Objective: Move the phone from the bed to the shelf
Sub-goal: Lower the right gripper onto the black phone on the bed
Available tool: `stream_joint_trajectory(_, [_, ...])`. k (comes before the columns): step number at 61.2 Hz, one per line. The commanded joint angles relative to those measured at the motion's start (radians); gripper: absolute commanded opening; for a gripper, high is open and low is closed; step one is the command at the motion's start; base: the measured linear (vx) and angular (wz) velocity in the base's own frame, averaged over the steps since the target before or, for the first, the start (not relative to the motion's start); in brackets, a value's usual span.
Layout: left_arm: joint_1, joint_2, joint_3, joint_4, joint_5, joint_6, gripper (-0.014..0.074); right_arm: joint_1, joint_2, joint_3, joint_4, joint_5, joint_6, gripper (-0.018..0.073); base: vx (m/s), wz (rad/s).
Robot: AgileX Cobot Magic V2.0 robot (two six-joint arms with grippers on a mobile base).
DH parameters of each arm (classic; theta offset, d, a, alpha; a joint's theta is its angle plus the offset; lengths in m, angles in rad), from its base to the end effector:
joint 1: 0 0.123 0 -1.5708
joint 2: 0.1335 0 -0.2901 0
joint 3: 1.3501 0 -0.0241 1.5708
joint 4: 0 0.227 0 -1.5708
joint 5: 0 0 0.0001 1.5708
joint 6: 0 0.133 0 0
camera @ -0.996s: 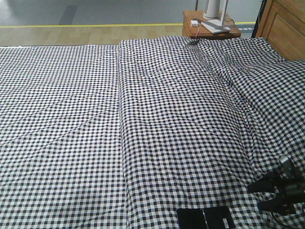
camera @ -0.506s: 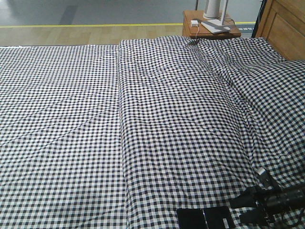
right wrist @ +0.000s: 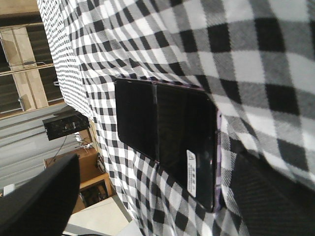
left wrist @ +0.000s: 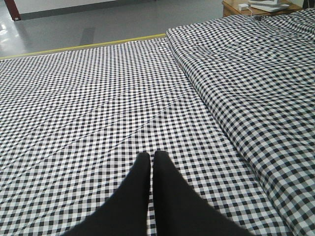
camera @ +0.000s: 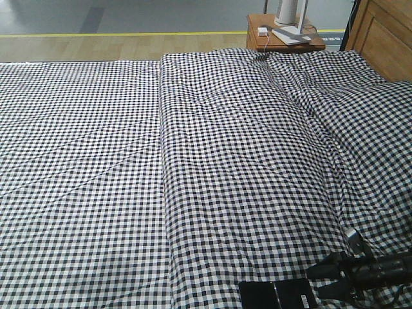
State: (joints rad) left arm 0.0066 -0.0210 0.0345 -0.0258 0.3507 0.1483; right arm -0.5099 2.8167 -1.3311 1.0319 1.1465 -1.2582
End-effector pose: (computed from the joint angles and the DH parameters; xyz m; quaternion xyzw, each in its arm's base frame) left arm 0.0643 -0.0008 0.1599 0.0495 0.7964 0.0358 0.6017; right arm 0.3088 -0.0534 -0.1058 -0.0820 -0.8580 -0.5065 0.0244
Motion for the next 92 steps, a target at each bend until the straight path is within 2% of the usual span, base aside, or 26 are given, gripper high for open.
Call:
stream_joint_trajectory(1, [-0.006, -0.004, -0.023, -0.009, -0.073, -0.006, 0.0001, 0.002, -0.037, -0.014, 0.018, 0.077, -0.014, 0.0594, 0.00, 0.00])
stream_joint_trajectory(17, [-0.006, -0.004, -0.023, -0.009, -0.073, -0.006, 0.0001, 0.009, 0.002, -0.014, 0.048, 0.085, -0.037, 0.0594, 0.00, 0.00])
stream_joint_trajectory(54, [-0.006, -0.004, -0.023, -0.009, -0.073, -0.006, 0.0001, 0.172, 0.011, -0.014, 0.113, 0.117, -0.088, 0.0594, 0.00, 0.00])
stream_joint_trajectory(67, [-0.006, -0.004, -0.023, -0.009, -0.073, -0.006, 0.0001, 0.181, 0.011, -0.014, 0.112, 0.122, -0.090, 0.0585, 0.00, 0.00])
stream_joint_trajectory(78, [-0.006, -0.004, -0.023, -0.009, -0.073, -0.006, 0.0001, 0.179, 0.011, -0.014, 0.109, 0.123, -0.090, 0.0491, 0.00, 0.00])
stream_joint_trajectory(84, [-0.006, -0.004, -0.023, -0.009, -0.073, -0.006, 0.0001, 0.179, 0.011, -0.014, 0.109, 0.123, -0.093, 0.0382, 0.00, 0.00])
stream_joint_trajectory(92, [-0.006, -0.004, -0.023, -0.009, -0.073, -0.006, 0.0001, 0.179, 0.010, -0.014, 0.109, 0.122, -0.135, 0.0185, 0.00, 0.00])
